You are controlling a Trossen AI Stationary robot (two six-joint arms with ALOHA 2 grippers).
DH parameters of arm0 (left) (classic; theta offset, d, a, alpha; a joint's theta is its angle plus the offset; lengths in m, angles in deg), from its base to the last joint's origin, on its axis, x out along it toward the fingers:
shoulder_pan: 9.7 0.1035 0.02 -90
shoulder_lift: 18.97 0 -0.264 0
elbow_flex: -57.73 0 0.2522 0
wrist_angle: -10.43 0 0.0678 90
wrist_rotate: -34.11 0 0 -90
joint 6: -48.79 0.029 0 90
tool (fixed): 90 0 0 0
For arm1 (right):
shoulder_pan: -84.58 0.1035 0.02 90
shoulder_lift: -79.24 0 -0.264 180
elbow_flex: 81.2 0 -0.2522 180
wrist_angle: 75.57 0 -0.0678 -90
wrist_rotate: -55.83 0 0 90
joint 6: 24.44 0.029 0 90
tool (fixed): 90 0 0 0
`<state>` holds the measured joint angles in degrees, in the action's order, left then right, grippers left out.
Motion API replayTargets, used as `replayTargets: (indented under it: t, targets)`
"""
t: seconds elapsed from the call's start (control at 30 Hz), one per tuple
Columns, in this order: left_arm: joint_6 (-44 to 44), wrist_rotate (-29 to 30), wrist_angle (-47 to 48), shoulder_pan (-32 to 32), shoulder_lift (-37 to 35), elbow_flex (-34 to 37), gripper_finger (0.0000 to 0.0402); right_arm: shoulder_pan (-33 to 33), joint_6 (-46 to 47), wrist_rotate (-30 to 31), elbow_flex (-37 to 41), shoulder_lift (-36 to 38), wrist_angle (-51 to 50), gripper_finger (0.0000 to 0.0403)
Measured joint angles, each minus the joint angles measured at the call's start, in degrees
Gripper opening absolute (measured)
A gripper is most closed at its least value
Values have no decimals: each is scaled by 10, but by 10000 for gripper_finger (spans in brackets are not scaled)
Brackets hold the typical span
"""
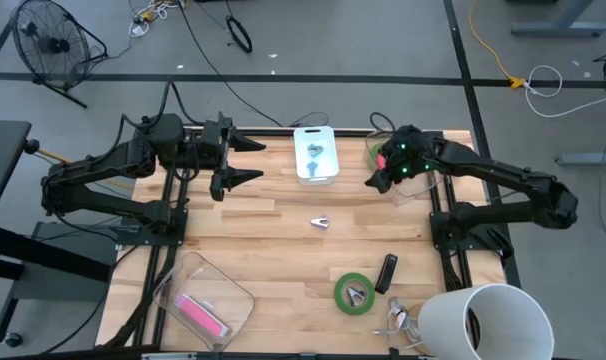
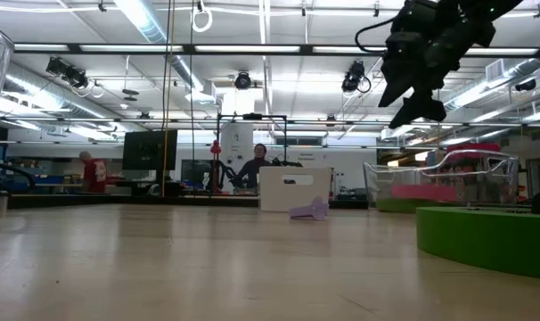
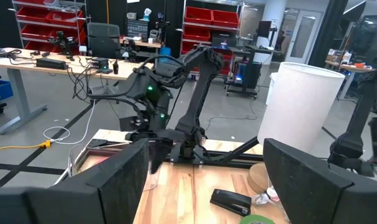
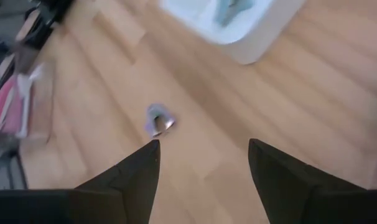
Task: Pick and place Stapler, Stapler remover, tape
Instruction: Put the purple staple remover into the white bin
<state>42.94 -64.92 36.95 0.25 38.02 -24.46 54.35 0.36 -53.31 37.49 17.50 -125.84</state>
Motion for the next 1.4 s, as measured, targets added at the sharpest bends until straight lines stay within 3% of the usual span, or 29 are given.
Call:
replayTargets:
  t: [0.4, 0.67, 0.83, 1.0, 1.4]
  targets:
    - [0, 0, 0, 0, 0, 0, 318, 160, 1, 5, 0, 0, 93, 243]
    - [0, 0, 1, 0, 0, 0, 318, 275, -2, 67, 0, 0, 177, 238]
    - [2, 0, 4, 0, 0, 0, 318, 333, -55, 131, 0, 0, 180, 220]
    - [17, 14, 27, 0, 0, 0, 318, 357, -75, 192, 0, 0, 179, 202]
    - [97, 13, 47, -39, 93, 0, 318, 357, -73, 210, 0, 0, 181, 179]
